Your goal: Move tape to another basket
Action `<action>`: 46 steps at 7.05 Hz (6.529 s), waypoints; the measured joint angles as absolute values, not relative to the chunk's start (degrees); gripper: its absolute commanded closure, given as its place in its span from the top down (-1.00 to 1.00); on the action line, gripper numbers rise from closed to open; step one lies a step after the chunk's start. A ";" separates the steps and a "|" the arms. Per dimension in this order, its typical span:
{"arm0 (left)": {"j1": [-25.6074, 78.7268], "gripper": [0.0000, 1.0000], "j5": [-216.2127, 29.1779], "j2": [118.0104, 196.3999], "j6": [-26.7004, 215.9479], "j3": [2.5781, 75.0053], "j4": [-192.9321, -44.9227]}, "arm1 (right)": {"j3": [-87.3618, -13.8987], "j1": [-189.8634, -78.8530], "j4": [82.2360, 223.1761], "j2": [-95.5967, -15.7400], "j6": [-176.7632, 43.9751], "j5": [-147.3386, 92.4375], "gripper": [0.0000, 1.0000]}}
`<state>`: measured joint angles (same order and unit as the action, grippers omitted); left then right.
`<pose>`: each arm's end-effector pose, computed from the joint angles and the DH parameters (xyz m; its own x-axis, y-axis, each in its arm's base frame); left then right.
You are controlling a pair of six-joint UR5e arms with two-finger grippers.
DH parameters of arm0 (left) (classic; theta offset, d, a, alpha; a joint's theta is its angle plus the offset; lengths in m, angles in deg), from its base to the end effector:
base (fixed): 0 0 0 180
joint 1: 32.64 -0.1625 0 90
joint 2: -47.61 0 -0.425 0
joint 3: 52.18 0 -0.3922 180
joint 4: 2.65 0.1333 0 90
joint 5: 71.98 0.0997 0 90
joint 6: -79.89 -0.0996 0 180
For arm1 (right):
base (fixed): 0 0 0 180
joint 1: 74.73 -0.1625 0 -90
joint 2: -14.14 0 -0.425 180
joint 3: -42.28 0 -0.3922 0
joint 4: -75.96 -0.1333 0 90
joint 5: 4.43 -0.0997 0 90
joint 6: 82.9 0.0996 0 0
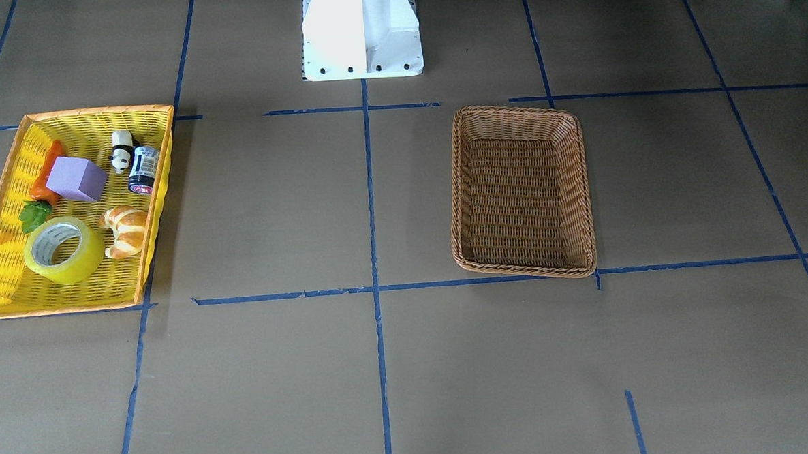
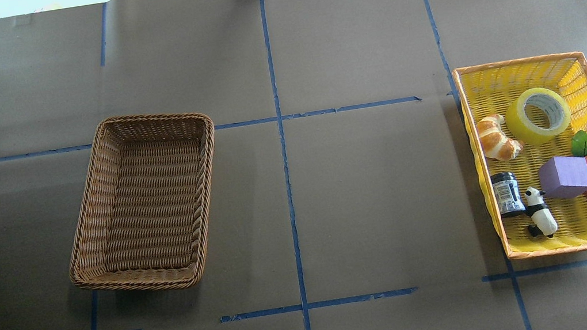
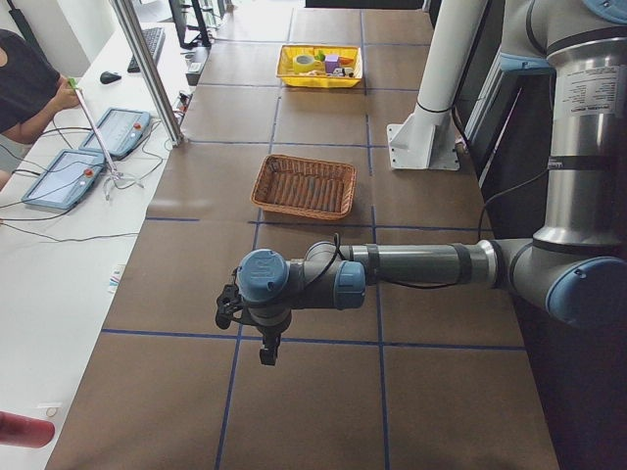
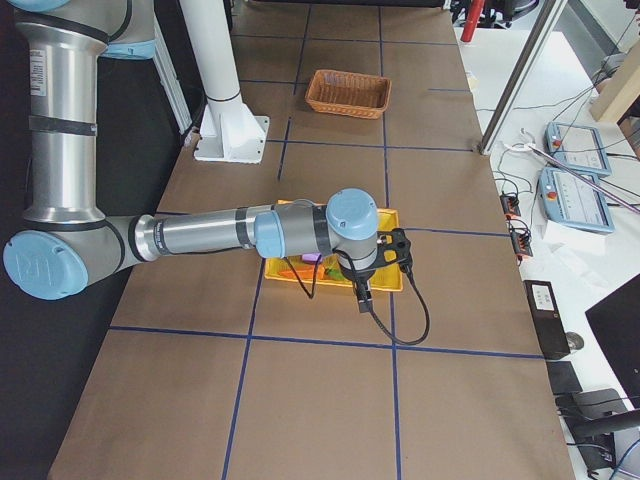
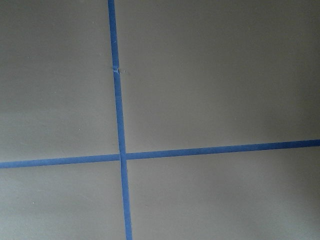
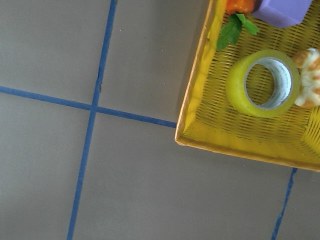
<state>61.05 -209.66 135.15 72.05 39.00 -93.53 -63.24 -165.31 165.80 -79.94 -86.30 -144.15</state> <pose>-0.0900 -0.4683 0.6636 0.6740 0.0881 -0.7334 -0.0278 0.9952 0.0939 0.0620 -0.4642 0.5517 0.6475 -0.2047 0.7341 0.0285 0.9691 0.2450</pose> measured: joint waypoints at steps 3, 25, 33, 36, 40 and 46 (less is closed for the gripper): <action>61.08 1.00 -209.79 135.15 72.07 39.11 -93.70 | -66.31 -154.63 165.45 -76.16 -68.39 -143.41 1.00; 61.01 1.00 -209.95 135.33 72.18 41.05 -93.72 | -51.85 -137.33 151.24 -68.69 -52.99 -132.60 -1.00; 48.05 1.00 -216.45 135.74 108.33 48.25 -114.53 | -58.49 -130.24 126.11 -60.83 -6.56 -137.33 -0.98; 35.83 1.00 -216.55 137.87 146.99 48.33 -142.93 | -58.40 -122.14 106.71 -60.80 14.38 -128.47 -0.97; 28.47 1.00 -210.99 148.21 188.87 49.16 -163.60 | -58.83 -111.88 85.69 -60.83 31.10 -114.39 -0.95; 11.71 1.00 -197.93 155.05 214.76 54.93 -176.66 | -58.26 -100.38 71.77 -56.39 33.81 -109.20 -0.96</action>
